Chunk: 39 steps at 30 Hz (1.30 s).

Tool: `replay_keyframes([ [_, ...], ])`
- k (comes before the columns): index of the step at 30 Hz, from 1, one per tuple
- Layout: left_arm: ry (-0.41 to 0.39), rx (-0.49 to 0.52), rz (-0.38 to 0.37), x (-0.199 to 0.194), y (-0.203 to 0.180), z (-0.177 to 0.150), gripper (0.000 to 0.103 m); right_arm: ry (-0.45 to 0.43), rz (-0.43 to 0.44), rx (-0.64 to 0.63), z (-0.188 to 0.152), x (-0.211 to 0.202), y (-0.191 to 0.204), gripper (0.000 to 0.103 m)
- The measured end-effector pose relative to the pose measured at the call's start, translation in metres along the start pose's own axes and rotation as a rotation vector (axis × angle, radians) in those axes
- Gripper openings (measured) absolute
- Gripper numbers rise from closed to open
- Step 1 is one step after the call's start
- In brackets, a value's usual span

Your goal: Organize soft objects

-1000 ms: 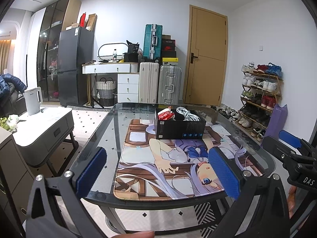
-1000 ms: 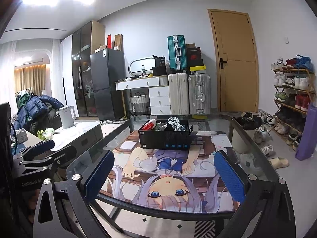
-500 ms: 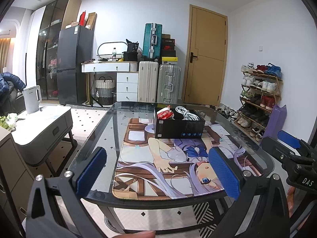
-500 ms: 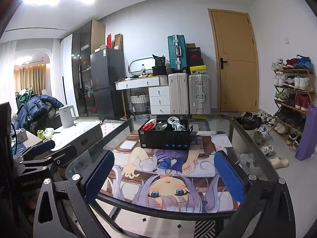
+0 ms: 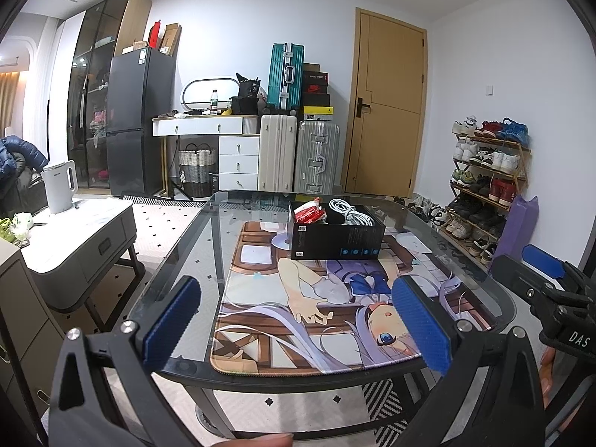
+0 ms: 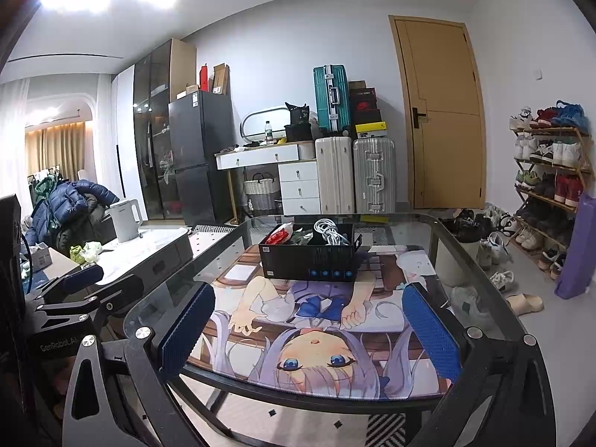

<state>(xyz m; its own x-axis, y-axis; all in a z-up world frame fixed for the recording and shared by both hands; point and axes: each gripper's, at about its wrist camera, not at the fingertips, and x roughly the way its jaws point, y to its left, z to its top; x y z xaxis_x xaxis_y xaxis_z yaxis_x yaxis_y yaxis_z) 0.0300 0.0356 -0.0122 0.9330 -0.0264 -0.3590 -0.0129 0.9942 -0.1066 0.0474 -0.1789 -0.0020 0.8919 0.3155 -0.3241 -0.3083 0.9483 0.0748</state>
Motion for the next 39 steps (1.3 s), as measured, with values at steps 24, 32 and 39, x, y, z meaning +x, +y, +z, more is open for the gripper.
replay_keyframes([
  [24,0.002,0.004,0.000,0.0031,-0.0004,-0.0006,0.103,0.001,0.001,-0.002,0.0009,-0.0017,0.0028,0.102],
  [32,0.006,-0.001,0.001,0.0056,-0.0005,-0.0029,0.103,0.001,0.001,-0.001,0.0008,-0.0017,0.0034,0.102],
  [39,0.006,-0.002,0.003,0.0060,-0.0002,-0.0034,0.103,0.001,0.002,-0.003,0.0010,-0.0014,0.0032,0.102],
])
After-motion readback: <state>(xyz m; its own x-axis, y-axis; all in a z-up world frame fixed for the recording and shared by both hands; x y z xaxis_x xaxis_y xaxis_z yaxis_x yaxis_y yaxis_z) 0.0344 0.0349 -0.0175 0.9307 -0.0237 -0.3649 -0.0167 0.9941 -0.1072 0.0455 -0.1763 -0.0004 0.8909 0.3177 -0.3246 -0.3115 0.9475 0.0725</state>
